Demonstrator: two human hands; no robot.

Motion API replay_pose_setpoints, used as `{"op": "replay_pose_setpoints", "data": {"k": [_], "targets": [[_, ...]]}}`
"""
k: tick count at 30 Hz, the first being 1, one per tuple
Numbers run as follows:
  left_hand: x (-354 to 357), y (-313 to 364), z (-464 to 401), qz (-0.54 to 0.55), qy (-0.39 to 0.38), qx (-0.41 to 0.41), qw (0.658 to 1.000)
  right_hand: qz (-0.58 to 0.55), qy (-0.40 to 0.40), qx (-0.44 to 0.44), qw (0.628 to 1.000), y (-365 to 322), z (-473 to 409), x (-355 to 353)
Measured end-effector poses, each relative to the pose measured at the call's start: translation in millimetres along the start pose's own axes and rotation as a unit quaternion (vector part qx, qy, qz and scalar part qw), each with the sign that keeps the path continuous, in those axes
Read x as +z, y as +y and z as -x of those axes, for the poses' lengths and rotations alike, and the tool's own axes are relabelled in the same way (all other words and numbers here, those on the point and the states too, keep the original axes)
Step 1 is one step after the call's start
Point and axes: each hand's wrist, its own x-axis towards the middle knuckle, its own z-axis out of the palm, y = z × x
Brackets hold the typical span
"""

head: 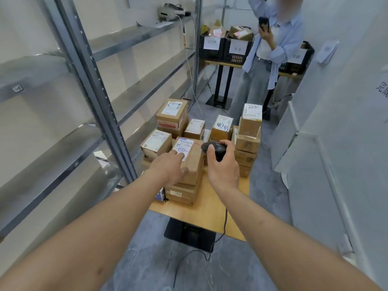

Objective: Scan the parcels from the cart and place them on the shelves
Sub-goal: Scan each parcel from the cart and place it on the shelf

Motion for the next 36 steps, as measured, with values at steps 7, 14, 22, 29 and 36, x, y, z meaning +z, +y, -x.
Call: {"op": "replay_pose_setpoints", "data": {"k": [7,14,22,29,36], "targets": [[28.6,-24.6,-75.0,0.020,-0.048,0.005,0.999,0.022,0.031,0.073,0.997,15.8,-41.3,53.2],[51.2,-28.6,-120.0,0.047,-0.086,-0.008,0.995,0.035,0.051,0.121,0.991,28.0,-69.3,85.3],[78.0,-16.4,-132.1,0.070,-0.104,-0.069,0.990,0.044,0.050,0.132,0.989,48.2,-82.5,92.9],[90.3,-3.5,-122.3,0.073,-0.084,-0.099,0.989,0.042,0.035,0.126,0.990,67.8,-85.0,81.3],[88.3,13.0,-88.6,0.067,-0.100,-0.137,0.983,0.022,0.003,0.121,0.992,72.1,-77.8,68.5]]}}
